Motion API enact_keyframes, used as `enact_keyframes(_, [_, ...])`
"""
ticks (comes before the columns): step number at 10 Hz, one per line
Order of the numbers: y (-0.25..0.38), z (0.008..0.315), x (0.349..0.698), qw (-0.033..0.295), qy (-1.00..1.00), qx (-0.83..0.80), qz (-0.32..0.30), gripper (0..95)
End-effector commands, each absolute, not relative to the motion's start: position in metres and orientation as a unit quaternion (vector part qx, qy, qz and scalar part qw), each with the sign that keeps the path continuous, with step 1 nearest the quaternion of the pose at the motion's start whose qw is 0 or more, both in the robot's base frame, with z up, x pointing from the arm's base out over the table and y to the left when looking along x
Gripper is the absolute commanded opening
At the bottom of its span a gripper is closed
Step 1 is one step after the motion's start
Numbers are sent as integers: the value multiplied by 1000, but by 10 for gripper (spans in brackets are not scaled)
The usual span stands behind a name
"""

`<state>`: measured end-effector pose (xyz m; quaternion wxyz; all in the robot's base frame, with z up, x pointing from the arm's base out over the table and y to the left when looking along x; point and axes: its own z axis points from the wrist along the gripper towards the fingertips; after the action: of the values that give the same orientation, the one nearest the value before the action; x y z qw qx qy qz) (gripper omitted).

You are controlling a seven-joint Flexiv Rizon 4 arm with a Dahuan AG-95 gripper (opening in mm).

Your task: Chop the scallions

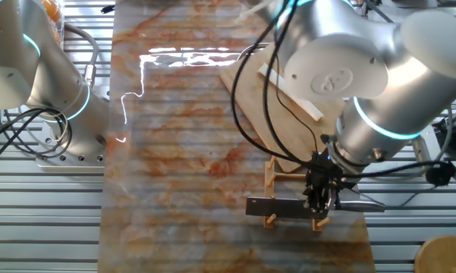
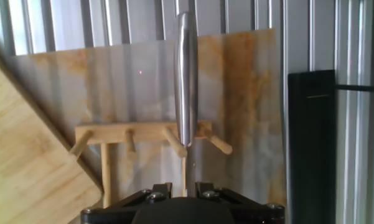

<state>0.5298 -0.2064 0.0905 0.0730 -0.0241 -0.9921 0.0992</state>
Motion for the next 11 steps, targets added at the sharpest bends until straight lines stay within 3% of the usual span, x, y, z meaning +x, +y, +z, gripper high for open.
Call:
enact_keyframes(1, [-208, 87, 524, 63, -992, -21, 109, 190])
enact_keyframes(11, [-213, 63, 514, 33, -991, -8, 130, 190])
